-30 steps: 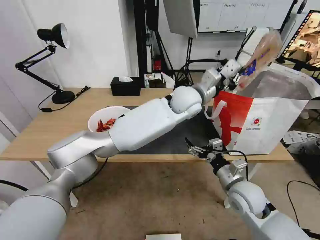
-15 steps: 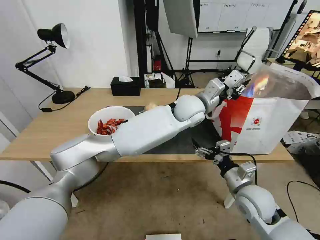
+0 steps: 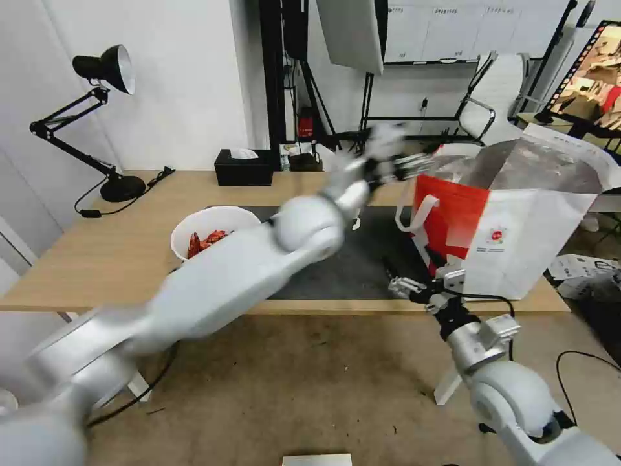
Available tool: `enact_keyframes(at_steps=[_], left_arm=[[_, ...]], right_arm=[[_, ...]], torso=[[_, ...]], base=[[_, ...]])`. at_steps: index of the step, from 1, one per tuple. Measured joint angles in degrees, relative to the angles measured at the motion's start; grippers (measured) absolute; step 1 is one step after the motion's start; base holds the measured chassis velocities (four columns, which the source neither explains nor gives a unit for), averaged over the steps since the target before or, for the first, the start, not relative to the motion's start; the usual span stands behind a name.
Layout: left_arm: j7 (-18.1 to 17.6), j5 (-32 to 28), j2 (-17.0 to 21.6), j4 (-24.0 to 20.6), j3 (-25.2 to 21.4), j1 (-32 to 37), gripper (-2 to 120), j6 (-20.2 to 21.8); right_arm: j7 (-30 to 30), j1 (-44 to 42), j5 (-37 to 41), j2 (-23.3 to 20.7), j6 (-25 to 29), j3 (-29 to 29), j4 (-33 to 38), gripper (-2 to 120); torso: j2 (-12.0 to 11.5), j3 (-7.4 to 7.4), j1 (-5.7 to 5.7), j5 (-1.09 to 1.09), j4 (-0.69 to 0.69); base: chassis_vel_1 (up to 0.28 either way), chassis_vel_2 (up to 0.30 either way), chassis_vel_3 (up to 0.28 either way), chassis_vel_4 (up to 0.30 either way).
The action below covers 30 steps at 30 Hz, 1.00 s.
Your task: Pick up the trash from the table and place it into the takeout bag.
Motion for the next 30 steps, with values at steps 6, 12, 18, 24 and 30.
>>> enact_keyframes(at_steps=[6, 12, 18, 24, 30], left_arm=[[2.2, 5.5, 7.9, -9.8, -16.6, 22.2, 100, -0.3], [4.0, 18.3, 6.4, -17.4, -33.0, 48.9, 100, -3.9], [4.7, 28.1, -0.6, -18.0, -40.7, 64.8, 100, -7.7], [3.3, 36.8, -8.5, -14.5, -44.1, 74.0, 100, -10.0], [2.9, 37.5, -10.8, -14.0, -43.5, 74.6, 100, -10.0]], right_arm=[[0.1, -3.2, -0.3, 1.0, 0.9, 2.7, 2.7, 100], [-0.4, -9.4, -2.5, 3.5, 2.2, 5.1, 5.2, 100], [-0.4, -14.5, -5.8, 6.3, 4.5, 6.4, 5.4, 100], [-1.0, -19.5, -12.3, 10.8, 9.5, 5.8, 0.9, 100], [-1.2, -20.0, -13.5, 12.4, 9.7, 4.8, -0.7, 100]], torso=[[0.0, -0.01, -0.01, -0.02, 0.01], [0.0, -0.01, -0.01, 0.01, -0.01], [0.0, -0.01, -0.02, 0.02, 0.00], [0.0, 0.00, -0.01, 0.04, -0.02], [0.0, 0.00, -0.01, 0.03, -0.02]], base=[[0.000, 0.000, 0.000, 0.000], [0.000, 0.000, 0.000, 0.000], [0.000, 0.000, 0.000, 0.000], [0.000, 0.000, 0.000, 0.000], [0.000, 0.000, 0.000, 0.000]])
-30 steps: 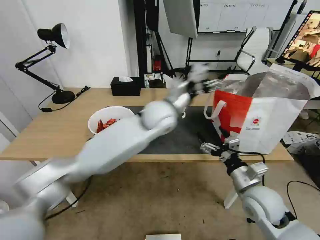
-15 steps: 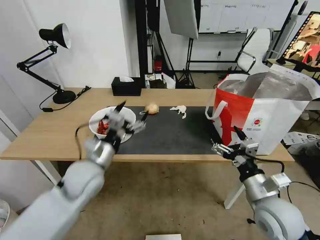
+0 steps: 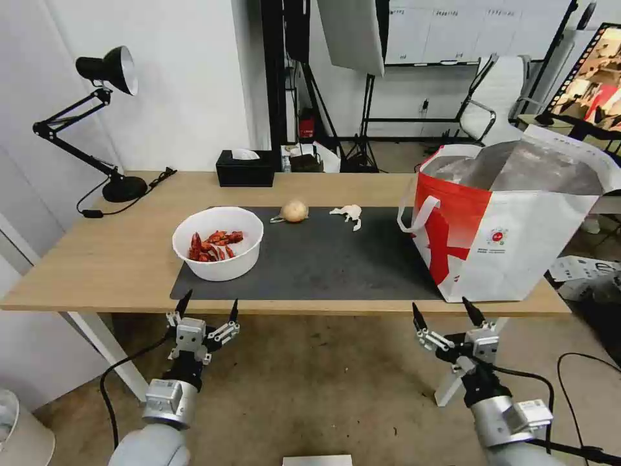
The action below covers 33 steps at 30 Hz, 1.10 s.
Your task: Pick up the trash from the table and place it into the takeout bag.
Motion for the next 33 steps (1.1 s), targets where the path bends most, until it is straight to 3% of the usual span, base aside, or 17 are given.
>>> enact_keyframes(at_steps=[19, 26, 33], left_arm=[[0.1, -0.3, 0.3, 0.9, 0.6, -1.0, 100, 0.2], [0.1, -0.5, 0.5, 0.5, 0.6, -1.1, 100, 1.4], [0.1, -0.5, 0.6, 0.5, 0.3, -1.4, 100, 1.7]], right_arm=[[-0.4, 2.0, 0.7, -1.3, -0.5, -2.3, -1.4, 100], [-2.9, 12.3, 7.4, -6.5, -4.1, -10.0, -3.0, 100], [-3.0, 29.5, 15.4, -12.4, -7.8, -22.0, -9.6, 100]], torso=[[0.0, 0.01, 0.01, 0.00, 0.00], [0.0, 0.01, 0.01, 0.01, 0.02], [0.0, 0.01, 0.02, -0.01, 0.00]], base=[[0.000, 0.000, 0.000, 0.000], [0.000, 0.000, 0.000, 0.000], [0.000, 0.000, 0.000, 0.000]])
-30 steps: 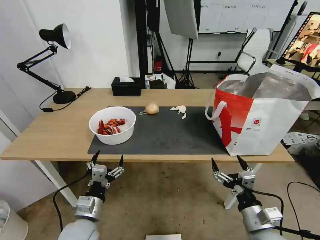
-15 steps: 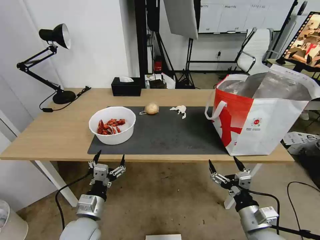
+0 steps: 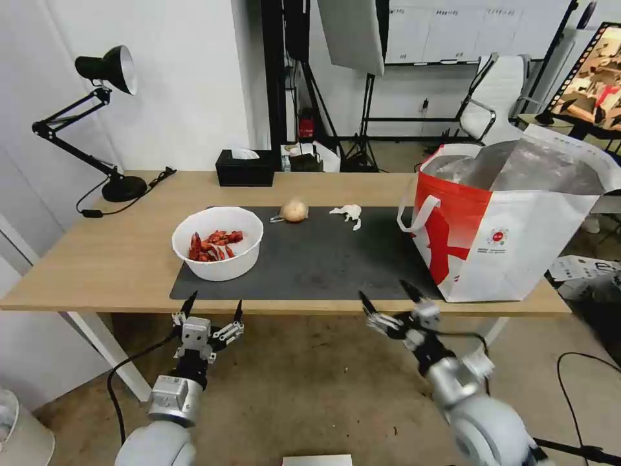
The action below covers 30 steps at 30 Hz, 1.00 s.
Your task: Pick up the trash from the table and place it into the takeout bag.
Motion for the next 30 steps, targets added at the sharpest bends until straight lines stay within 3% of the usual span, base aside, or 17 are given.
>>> enact_keyframes(at_steps=[3, 5, 6, 9, 10, 12, 14, 16, 17, 22, 23, 25, 30], left_arm=[[0.0, 0.0, 0.1, 0.0, -0.3, 0.1, 100, 0.1], [0.0, 0.0, 0.1, -0.2, -0.9, 0.4, 100, 0.3], [0.0, 0.0, 0.1, -0.2, -0.9, 0.4, 100, 0.3], [0.0, -0.3, 0.1, -1.1, -1.9, 0.6, 100, 0.9], [0.0, -0.3, 0.1, -1.1, -1.9, 0.6, 100, 0.9], [0.0, -0.5, 0.1, -1.6, -2.7, 0.7, 100, 1.0], [0.0, -0.6, 0.0, -1.7, -3.0, 0.7, 100, 1.0], [0.0, -0.7, -0.2, -1.9, -3.8, 1.1, 100, 0.9], [0.0, -0.7, -0.2, -1.9, -3.8, 1.1, 100, 0.9], [0.0, -0.7, -0.6, -2.0, -4.7, 2.0, 100, -0.2], [0.0, -0.7, -0.6, -2.0, -4.7, 2.0, 100, -0.2], [0.1, -0.7, -0.9, -2.0, -4.8, 2.4, 100, -0.6], [0.1, -0.4, -1.3, -1.5, -4.6, 2.5, 100, -1.3]], right_arm=[[1.8, 7.2, 1.9, -0.9, -0.8, -5.0, -2.9, 100], [5.2, 16.7, 4.3, -0.8, -1.9, -12.4, -6.8, 100], [5.2, 16.7, 4.3, -0.8, -1.9, -12.4, -6.8, 100], [13.7, 29.5, 8.5, 1.6, -4.3, -22.4, -12.8, 100], [13.7, 29.5, 8.5, 1.6, -4.3, -22.4, -12.8, 100], [21.3, 38.8, 11.2, 5.5, -6.5, -27.7, -18.6, 100], [23.5, 41.5, 12.1, 7.0, -7.2, -29.0, -20.7, 100], [29.8, 48.5, 14.1, 12.6, -9.6, -32.0, -29.0, 100], [29.8, 48.5, 14.1, 12.6, -9.6, -32.0, -29.0, 100], [39.9, 56.4, 13.2, 21.9, -14.7, -33.2, -44.2, 100], [39.9, 56.4, 13.2, 21.9, -14.7, -33.2, -44.2, 100], [42.6, 59.1, 11.0, 26.6, -16.2, -31.3, -52.4, 100], [43.4, 62.1, 9.5, 30.1, -16.8, -29.2, -61.1, 100]], torso=[[0.0, 0.00, 0.00, 0.00, 0.01], [0.0, 0.00, 0.00, 0.00, 0.02], [0.0, 0.00, 0.00, 0.00, 0.02], [0.0, 0.00, 0.00, 0.01, 0.00], [0.0, 0.00, 0.00, 0.01, 0.00], [0.0, 0.00, 0.01, 0.00, 0.02], [0.0, 0.00, 0.01, -0.01, 0.02], [0.0, 0.00, 0.01, -0.01, 0.03], [0.0, 0.00, 0.01, -0.01, 0.03], [0.0, 0.00, 0.01, -0.02, 0.02], [0.0, 0.00, 0.01, -0.02, 0.02], [0.0, 0.00, 0.01, -0.01, 0.02], [0.0, -0.01, 0.00, -0.01, 0.02]], base=[[0.000, 0.000, 0.000, 0.000], [0.000, 0.000, 0.000, 0.000], [0.000, 0.000, 0.000, 0.000], [0.000, 0.000, 0.000, 0.000], [0.000, 0.000, 0.000, 0.000], [0.000, 0.000, 0.000, 0.000], [0.000, 0.000, 0.000, 0.000], [0.000, 0.000, 0.000, 0.000], [0.000, 0.000, 0.000, 0.000], [0.000, 0.000, 0.000, 0.000], [0.000, 0.000, 0.000, 0.000], [0.000, 0.000, 0.000, 0.000], [0.000, 0.000, 0.000, 0.000]])
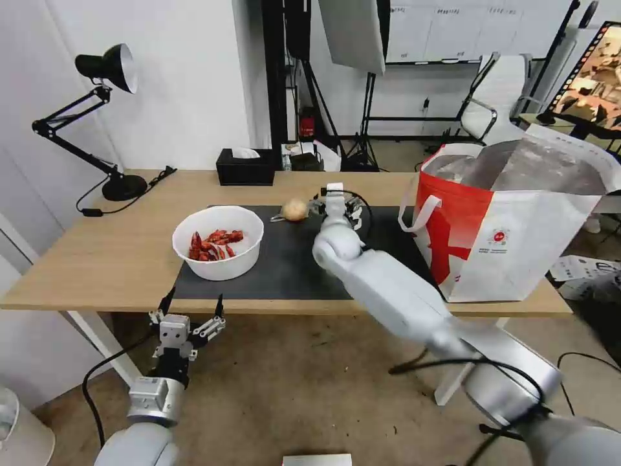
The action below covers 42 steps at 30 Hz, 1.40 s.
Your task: Pick up the trash from the table and place it into the takeout bag.
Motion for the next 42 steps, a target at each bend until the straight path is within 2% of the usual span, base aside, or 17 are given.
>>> enact_keyframes(at_steps=[2, 9, 18, 22, 24, 26, 29, 30, 35, 36, 37, 38, 42], left_arm=[[0.1, 0.2, -0.4, 0.4, 0.1, 0.0, 100, -0.3], [0.1, 0.4, -0.5, 0.5, 0.3, 0.0, 100, -0.4], [0.1, 0.7, -0.4, 0.5, 0.4, 0.5, 100, -0.4], [0.1, 0.9, -0.4, 0.4, 0.4, 0.8, 100, -0.4], [0.1, 1.0, -0.3, 0.3, 0.5, 1.0, 100, -0.4], [0.1, 1.0, -0.3, 0.3, 0.5, 1.0, 100, -0.4], [0.1, 1.1, -0.4, 0.2, 0.7, 1.1, 100, -0.4], [0.1, 1.1, -0.4, 0.2, 0.7, 1.1, 100, -0.4], [0.1, 1.3, -0.4, 0.2, 1.0, 1.1, 100, -0.5], [0.1, 1.3, -0.4, 0.2, 1.0, 1.1, 100, -0.5], [0.1, 1.3, -0.2, 0.2, 1.1, 1.1, 100, -0.5], [0.1, 1.3, -0.1, 0.2, 1.1, 1.1, 100, -0.5], [0.1, 1.3, 0.0, 0.2, 1.1, 1.0, 100, -0.5]], right_arm=[[-0.5, 1.5, -0.1, 0.8, -0.5, 0.5, -4.8, 100], [-4.4, 2.1, -0.3, 1.7, -1.1, 2.1, -11.3, 100], [-7.0, 1.7, -0.3, 2.6, -1.4, 4.3, -14.8, 100], [-7.2, 1.4, 0.9, 2.6, -1.8, 4.8, -15.1, 95], [-7.0, 1.2, 2.5, 2.6, -2.2, 5.1, -14.9, 85], [-6.9, 1.1, 3.0, 2.6, -2.2, 5.2, -14.7, 81], [-6.8, 0.9, 4.4, 2.4, -2.4, 5.3, -14.0, 66], [-6.8, 0.9, 4.4, 2.4, -2.4, 5.3, -14.0, 66], [-6.8, 0.6, 6.0, 2.0, -2.4, 5.3, -13.2, 45], [-6.8, 0.6, 6.0, 2.0, -2.4, 5.3, -13.2, 45], [-6.8, 0.5, 6.5, 1.9, -2.4, 5.3, -12.9, 31], [-6.8, 0.4, 6.6, 1.9, -2.4, 5.3, -12.8, 25], [-6.7, 0.0, 7.1, 1.6, -1.9, 5.3, -11.8, 11]], torso=[[0.0, 0.00, 0.00, 0.00, -0.02], [0.0, 0.00, 0.00, 0.01, -0.02], [0.0, 0.00, -0.01, 0.01, -0.01], [0.0, 0.00, -0.01, 0.01, -0.02], [0.0, -0.01, -0.01, 0.01, -0.01], [0.0, -0.02, -0.02, 0.01, -0.01], [0.0, -0.02, -0.02, 0.01, 0.01], [0.0, -0.02, -0.02, 0.01, 0.01], [0.0, -0.02, -0.02, 0.01, 0.01], [0.0, -0.02, -0.02, 0.01, 0.01], [0.0, -0.02, -0.02, 0.01, 0.00], [0.0, -0.01, -0.02, 0.01, 0.00], [0.0, 0.00, -0.02, 0.01, -0.02]], base=[[0.000, 0.000, 0.000, 0.000], [0.000, 0.000, 0.000, 0.000], [0.000, 0.000, 0.000, 0.000], [0.000, 0.000, 0.000, 0.000], [0.000, 0.000, 0.000, 0.000], [0.000, 0.000, 0.000, 0.000], [0.000, 0.000, 0.000, 0.000], [0.000, 0.000, 0.000, 0.000], [0.000, 0.000, 0.000, 0.000], [0.000, 0.000, 0.000, 0.000], [0.000, 0.000, 0.000, 0.000], [0.000, 0.000, 0.000, 0.000], [0.000, 0.000, 0.000, 0.000]])
